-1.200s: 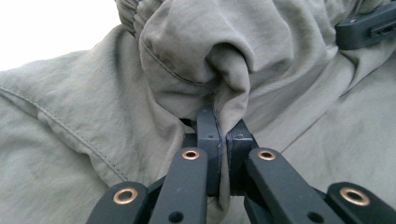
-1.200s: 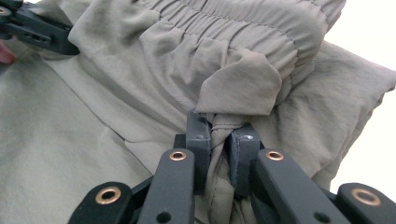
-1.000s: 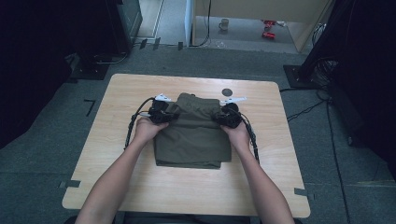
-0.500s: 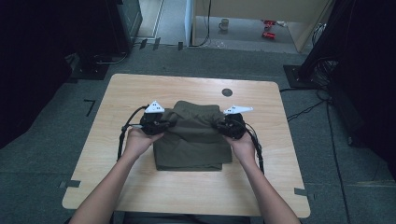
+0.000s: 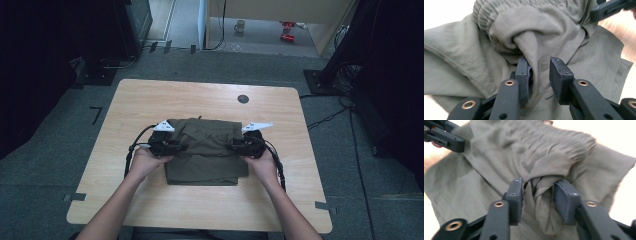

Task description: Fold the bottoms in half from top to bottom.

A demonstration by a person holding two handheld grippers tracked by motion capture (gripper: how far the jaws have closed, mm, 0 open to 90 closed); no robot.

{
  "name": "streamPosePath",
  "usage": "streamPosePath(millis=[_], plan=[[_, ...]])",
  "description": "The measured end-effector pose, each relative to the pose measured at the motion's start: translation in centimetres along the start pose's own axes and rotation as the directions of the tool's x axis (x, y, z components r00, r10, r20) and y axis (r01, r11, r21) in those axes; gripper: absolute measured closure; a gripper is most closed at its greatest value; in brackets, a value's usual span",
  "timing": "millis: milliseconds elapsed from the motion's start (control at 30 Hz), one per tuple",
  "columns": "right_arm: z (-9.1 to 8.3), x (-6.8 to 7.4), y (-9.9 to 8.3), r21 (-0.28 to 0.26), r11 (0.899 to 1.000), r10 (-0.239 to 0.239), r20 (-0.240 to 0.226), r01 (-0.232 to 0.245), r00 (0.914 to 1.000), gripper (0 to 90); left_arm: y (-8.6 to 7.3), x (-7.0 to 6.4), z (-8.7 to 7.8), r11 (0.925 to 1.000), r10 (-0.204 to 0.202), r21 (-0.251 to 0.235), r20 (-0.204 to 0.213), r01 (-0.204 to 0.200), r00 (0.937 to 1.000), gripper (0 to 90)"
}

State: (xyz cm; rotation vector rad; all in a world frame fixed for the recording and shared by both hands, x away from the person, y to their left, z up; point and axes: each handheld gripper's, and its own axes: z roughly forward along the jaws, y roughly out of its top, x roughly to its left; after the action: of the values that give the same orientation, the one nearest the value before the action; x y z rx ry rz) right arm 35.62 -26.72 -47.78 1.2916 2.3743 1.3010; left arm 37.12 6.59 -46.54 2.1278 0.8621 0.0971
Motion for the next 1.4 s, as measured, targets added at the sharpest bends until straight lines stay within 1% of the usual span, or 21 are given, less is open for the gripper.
streamPosePath(millis=[67, 167, 200, 233, 267, 300, 333, 400, 500, 633, 700, 733, 800, 867, 1000, 1133, 1200, 1267, 1300, 1333, 1400], plan=[[-0.8, -0.2, 0.3, -0.03, 1.0, -0.005, -0.007, 0.005, 1.0, 53.8, 0.4, 0.3, -0.6, 1.0, -0.004, -0.005, 0.005, 0.004, 1.0, 69.3], [-1.7, -0.7, 0.9, -0.065, 0.998, 0.01, -0.018, -0.011, 0.9998, 55.1, 1.0, 1.2, -1.4, 0.9998, -0.016, -0.012, 0.006, 0.016, 0.9999, 69.8], [-2.1, -0.9, 1.1, -0.084, 0.996, 0.023, -0.034, -0.025, 0.9992, 57.6, 1.3, 1.6, -1.6, 0.9996, -0.02, -0.019, 0.004, 0.02, 0.9998, 70.9], [-2.4, -1.1, 1.3, -0.099, 0.994, 0.036, -0.045, -0.041, 0.9983, 62.8, 1.5, 1.9, -1.7, 0.9994, -0.025, -0.025, 0.003, 0.025, 0.9997, 73.6], [-2.6, -1.2, 1.5, -0.102, 0.994, 0.03, -0.034, -0.033, 0.999, 68.6, 1.8, 2.3, -1.6, 0.9994, -0.025, -0.026, 0.0, 0.025, 0.9997, 76.7], [-2.6, -1.3, 1.7, -0.091, 0.996, 0.017, -0.002, -0.017, 0.9998, 74.1, 2.1, 2.7, -1.4, 0.9995, -0.021, -0.024, -0.006, 0.021, 0.9998, 80.4], [-2.4, -1.5, 1.9, -0.067, 0.998, 0.004, 0.031, -0.002, 0.9995, 79.1, 2.5, 3.2, -1.1, 0.9994, -0.031, -0.017, -0.006, 0.031, 0.9995, 83.8], [-1.8, -2.1, 2.3, -0.043, 0.999, -0.002, 0.064, 0.005, 0.998, 83.7, 3.2, 4.2, -0.4, 0.9981, -0.061, -0.007, -0.003, 0.061, 0.9981, 88.7], [-0.8, -3.4, 2.6, -0.027, 0.999, 0.027, 0.098, -0.025, 0.9948, 86.9, 3.8, 5.5, 0.7, 0.9965, -0.083, -0.002, -0.017, 0.083, 0.9964, 90.0], [0.6, -5.2, 2.6, -0.02, 0.996, 0.083, 0.09, -0.082, 0.9925, 89.6, 4.2, 6.8, 2.0, 0.992, -0.126, 0.005, -0.006, 0.126, 0.992, 90.0], [1.3, -5.8, 2.5, -0.016, 0.994, 0.108, 0.083, -0.107, 0.9907, 89.7, 4.4, 6.9, 2.6, 0.993, -0.115, 0.022, -0.026, 0.116, 0.993, 90.0], [1.6, -5.9, 2.5, -0.013, 0.993, 0.116, 0.079, -0.115, 0.9902, 89.7, 4.4, 7.1, 2.9, 0.9923, -0.122, 0.017, -0.027, 0.123, 0.9921, 90.0], [2.4, -6.1, 2.4, 0.008, 0.993, 0.12, 0.072, -0.121, 0.9902, 89.7, 4.5, 7.5, 3.5, 0.9905, -0.129, 0.043, -0.036, 0.131, 0.991, 90.0], [3.0, -6.1, 2.4, 0.026, 0.993, 0.115, 0.074, -0.118, 0.9906, 89.7, 4.4, 7.7, 4.0, 0.9902, -0.128, 0.051, -0.049, 0.13, 0.9906, 90.0], [4.1, -6.0, 2.3, 0.04, 0.992, 0.114, 0.06, -0.116, 0.9917, 89.6, 4.1, 7.9, 5.0, 0.9895, -0.124, 0.071, -0.036, 0.126, 0.9917, 90.0], [4.9, -5.9, 2.5, 0.058, 0.992, 0.11, 0.067, -0.114, 0.9917, 89.6, 3.9, 8.1, 5.9, 0.987, -0.131, 0.09, -0.032, 0.133, 0.9909, 90.0], [5.4, -6.1, 2.4, 0.062, 0.99, 0.122, 0.056, -0.125, 0.991, 89.4, 3.8, 8.1, 6.3, 0.9871, -0.133, 0.086, -0.025, 0.135, 0.9908, 90.0], [6.0, -6.2, 2.3, 0.065, 0.989, 0.127, 0.05, -0.13, 0.9907, 89.1, 3.6, 8.1, 6.6, 0.9866, -0.126, 0.101, -0.021, 0.128, 0.9918, 90.0], [6.1, -6.3, 2.2, 0.053, 0.989, 0.139, 0.042, -0.141, 0.9895, 89.0, 3.5, 8.1, 6.9, 0.9859, -0.125, 0.109, -0.016, 0.126, 0.992, 90.0], [6.2, -6.4, 2.2, 0.044, 0.986, 0.159, 0.026, -0.16, 0.987, 88.9, 3.5, 8.1, 6.9, 0.986, -0.13, 0.103, -0.011, 0.131, 0.9914, 90.0], [6.4, -6.5, 2.2, 0.037, 0.983, 0.178, 0.013, -0.178, 0.9839, 88.5, 3.5, 8.1, 6.8, 0.9856, -0.133, 0.103, -0.007, 0.133, 0.991, 90.0]])
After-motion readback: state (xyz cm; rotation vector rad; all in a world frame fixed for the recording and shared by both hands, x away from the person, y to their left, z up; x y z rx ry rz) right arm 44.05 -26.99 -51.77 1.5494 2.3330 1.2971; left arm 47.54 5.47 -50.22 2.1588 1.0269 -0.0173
